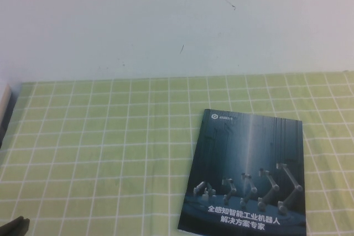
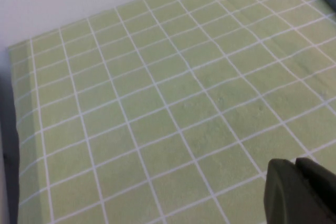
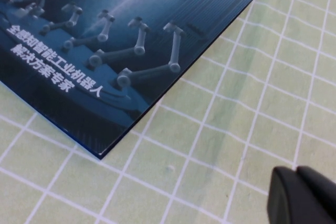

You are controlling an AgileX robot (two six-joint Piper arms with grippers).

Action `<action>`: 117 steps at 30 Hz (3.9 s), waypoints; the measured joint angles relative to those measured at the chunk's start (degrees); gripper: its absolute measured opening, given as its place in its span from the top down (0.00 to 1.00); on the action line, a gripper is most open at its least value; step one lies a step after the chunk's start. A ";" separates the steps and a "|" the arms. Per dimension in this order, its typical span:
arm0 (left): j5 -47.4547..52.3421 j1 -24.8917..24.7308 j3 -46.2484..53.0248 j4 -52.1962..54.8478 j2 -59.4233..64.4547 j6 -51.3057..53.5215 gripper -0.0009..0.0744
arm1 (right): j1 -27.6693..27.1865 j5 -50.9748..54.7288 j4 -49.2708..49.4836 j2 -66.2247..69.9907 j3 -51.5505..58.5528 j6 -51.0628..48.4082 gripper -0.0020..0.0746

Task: Close book
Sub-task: 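Close the open booklet and leave it lying on the table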

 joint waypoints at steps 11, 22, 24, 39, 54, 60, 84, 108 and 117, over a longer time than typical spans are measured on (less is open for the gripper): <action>6.10 10.34 3.28 -1.61 -15.57 -6.61 0.99 | 0.00 0.00 0.12 0.00 0.00 0.09 0.98; 4.32 17.48 9.31 -1.75 -20.26 -9.41 0.99 | 0.00 0.00 0.12 0.00 0.00 0.13 0.98; 4.61 17.81 9.31 -1.75 -20.26 -9.41 0.99 | 0.00 0.00 0.12 0.00 0.00 0.13 0.98; 4.86 17.81 9.31 -6.98 -20.39 -1.18 0.99 | 0.00 0.00 0.12 0.00 0.00 0.22 0.98; 4.86 17.81 9.31 -17.96 -20.39 12.94 0.99 | 0.00 0.00 0.12 0.00 0.00 0.22 0.98; 4.86 17.81 9.31 -18.09 -20.39 10.19 0.99 | 0.00 0.00 0.12 0.00 0.00 0.22 0.98; 4.86 17.81 9.31 -17.89 -20.39 8.36 0.99 | 0.00 0.00 0.12 0.00 0.00 0.22 0.98; 4.86 17.81 9.31 -17.89 -20.39 8.36 0.99 | -14.27 -14.88 -1.23 -22.46 18.77 3.20 0.98; 4.86 17.81 9.31 -17.89 -20.43 8.36 0.99 | -14.55 -15.02 -1.47 -22.46 18.77 4.88 0.98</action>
